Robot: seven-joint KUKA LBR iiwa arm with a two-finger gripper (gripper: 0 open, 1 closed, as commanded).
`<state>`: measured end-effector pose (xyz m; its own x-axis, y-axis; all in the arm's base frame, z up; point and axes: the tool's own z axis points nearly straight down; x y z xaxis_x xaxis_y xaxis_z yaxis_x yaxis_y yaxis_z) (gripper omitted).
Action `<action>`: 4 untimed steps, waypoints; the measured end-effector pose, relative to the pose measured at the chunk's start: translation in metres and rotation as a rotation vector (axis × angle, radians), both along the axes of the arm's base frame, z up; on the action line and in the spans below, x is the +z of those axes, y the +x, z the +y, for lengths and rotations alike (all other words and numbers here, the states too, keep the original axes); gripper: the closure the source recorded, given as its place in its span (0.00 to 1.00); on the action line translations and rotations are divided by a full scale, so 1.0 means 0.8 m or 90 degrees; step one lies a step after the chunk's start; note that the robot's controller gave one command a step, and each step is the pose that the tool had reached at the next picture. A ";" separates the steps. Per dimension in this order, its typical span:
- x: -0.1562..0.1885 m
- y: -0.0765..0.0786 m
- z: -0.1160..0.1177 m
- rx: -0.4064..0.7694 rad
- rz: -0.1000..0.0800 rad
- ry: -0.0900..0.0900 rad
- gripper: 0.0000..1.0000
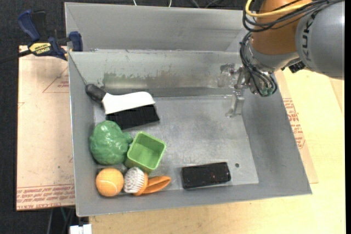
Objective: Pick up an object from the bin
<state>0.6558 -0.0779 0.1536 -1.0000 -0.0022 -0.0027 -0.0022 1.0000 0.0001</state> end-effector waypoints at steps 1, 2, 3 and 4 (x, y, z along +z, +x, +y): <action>0.000 0.000 0.000 0.000 0.000 0.000 0.00; -0.004 -0.001 0.009 0.014 -0.002 -0.002 0.00; -0.037 -0.047 0.034 0.144 -0.003 0.000 0.00; -0.045 -0.050 0.090 0.154 -0.003 -0.002 0.00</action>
Offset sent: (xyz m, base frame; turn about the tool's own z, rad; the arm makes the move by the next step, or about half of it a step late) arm -0.0139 0.1029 -0.0416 -0.2536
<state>0.6162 -0.0062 0.1179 -0.9705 -0.2410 -0.0074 -0.2410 0.9705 -0.0036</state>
